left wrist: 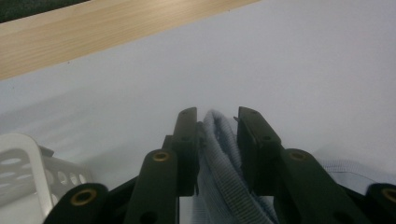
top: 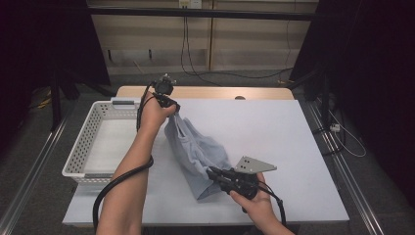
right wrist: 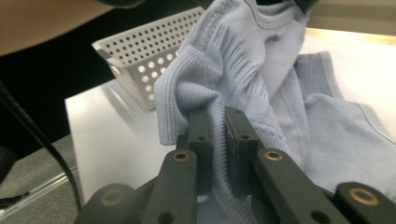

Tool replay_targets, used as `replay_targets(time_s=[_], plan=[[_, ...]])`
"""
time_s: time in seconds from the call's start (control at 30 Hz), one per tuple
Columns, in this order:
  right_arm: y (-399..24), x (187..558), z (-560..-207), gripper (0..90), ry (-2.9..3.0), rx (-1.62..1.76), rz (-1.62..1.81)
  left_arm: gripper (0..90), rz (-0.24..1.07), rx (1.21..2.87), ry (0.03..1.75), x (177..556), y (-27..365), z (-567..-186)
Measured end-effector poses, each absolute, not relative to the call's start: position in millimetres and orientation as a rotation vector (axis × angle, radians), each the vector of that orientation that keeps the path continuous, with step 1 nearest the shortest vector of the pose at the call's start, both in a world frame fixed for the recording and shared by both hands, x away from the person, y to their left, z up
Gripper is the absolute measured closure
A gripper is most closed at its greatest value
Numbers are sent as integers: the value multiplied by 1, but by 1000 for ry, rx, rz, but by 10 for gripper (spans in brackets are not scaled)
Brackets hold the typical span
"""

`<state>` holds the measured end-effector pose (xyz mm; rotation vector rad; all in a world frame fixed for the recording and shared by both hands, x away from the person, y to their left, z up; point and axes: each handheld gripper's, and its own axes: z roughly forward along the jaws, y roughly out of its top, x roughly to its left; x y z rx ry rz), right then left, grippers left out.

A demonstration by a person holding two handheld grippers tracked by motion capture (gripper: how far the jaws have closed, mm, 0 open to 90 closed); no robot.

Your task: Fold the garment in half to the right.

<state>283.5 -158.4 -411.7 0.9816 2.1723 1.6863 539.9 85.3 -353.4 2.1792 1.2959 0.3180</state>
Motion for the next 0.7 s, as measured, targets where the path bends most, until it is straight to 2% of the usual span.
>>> replay_targets(time_s=[0.13,0.37,0.7], plan=[[-161,284,-414,836,2161,997,1653,656,320,2178,1289,539,86,-353],[-169,287,-420,837,2145,1056,1603,513,326,2158,1280,538,85,-352],[-174,291,-426,837,2148,1090,1573,414,325,2164,1256,534,84,-352]])
